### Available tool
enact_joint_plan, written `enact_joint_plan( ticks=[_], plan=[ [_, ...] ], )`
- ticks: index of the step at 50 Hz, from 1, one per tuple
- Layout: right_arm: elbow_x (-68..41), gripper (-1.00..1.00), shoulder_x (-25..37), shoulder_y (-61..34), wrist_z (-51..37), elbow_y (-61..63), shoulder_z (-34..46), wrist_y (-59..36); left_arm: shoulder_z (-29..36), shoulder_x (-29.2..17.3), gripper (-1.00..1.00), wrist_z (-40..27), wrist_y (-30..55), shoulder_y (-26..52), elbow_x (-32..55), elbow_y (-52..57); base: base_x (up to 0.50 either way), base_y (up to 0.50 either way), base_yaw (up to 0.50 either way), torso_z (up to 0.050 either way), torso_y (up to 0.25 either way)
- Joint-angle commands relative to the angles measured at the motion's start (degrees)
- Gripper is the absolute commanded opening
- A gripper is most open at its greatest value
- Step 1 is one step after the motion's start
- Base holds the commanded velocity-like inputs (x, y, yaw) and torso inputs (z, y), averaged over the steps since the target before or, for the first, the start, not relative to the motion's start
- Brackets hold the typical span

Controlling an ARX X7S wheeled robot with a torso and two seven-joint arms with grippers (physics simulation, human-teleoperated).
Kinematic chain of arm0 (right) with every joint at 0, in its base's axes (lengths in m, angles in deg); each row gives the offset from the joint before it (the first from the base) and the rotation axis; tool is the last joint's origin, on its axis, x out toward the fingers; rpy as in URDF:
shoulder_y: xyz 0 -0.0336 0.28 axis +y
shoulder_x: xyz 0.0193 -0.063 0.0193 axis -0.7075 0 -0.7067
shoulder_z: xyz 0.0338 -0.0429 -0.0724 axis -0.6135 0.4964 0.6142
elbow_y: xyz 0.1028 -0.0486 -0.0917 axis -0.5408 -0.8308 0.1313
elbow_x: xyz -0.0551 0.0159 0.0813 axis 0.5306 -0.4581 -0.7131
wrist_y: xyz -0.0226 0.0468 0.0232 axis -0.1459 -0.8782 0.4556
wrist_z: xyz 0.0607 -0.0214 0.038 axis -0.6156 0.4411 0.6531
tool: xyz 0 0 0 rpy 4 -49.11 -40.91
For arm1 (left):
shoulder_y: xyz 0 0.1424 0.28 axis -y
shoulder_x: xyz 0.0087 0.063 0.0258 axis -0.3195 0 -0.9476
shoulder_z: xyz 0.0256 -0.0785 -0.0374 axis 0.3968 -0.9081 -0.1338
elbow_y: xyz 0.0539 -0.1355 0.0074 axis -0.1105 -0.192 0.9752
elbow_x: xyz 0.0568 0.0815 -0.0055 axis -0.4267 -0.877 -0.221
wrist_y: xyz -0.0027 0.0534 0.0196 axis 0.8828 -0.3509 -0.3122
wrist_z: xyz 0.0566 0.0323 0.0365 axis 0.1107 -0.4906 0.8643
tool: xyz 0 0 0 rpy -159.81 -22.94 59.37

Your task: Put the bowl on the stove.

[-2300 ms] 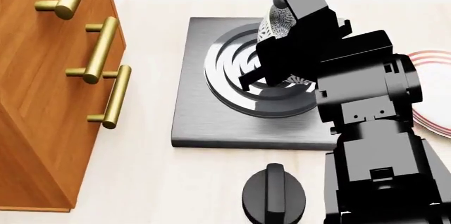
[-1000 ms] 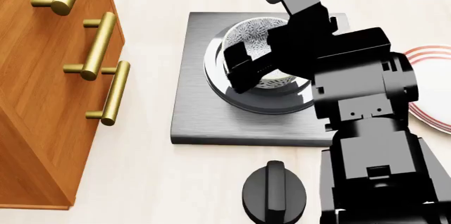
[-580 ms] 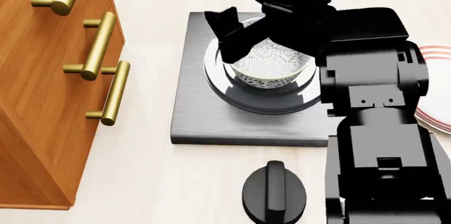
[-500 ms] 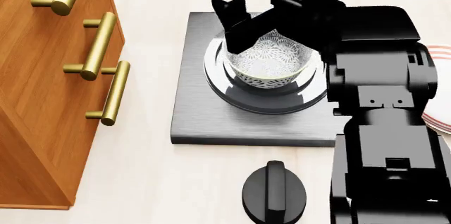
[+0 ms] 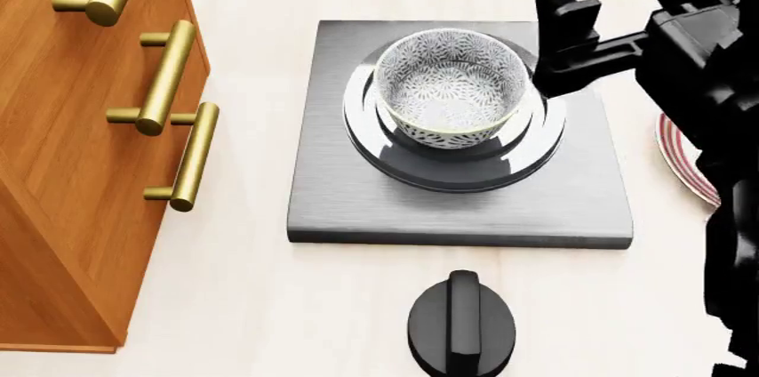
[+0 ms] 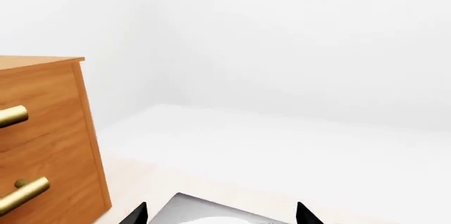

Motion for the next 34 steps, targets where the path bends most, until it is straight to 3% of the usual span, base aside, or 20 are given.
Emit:
enact_joint_plan(
  ticks=[1, 14, 34],
  plan=[
    [-5.3, 1.00, 4.1, 15.7, -1.4, 34.8, -9.9, -15.8, -0.1, -0.4, 1.00, -0.3, 0.0, 0.0, 0.3, 0.3, 0.00, 0.00, 0.00, 0.000, 0.000],
    [-16.4, 1.00, -4.0, 22.0, 0.8, 44.6, -29.5, -11.0, 0.3, -0.4, 1.00, -0.2, -0.3, -0.1, 0.0, 0.2, 0.00, 0.00, 0.00, 0.000, 0.000],
    [-30.9, 1.00, -9.0, 18.1, 2.0, 48.3, -42.0, -9.3, 0.7, -0.4, 1.00, -0.3, -0.6, -0.1, -0.1, 0.0, 0.00, 0.00, 0.00, 0.000, 0.000]
  ],
)
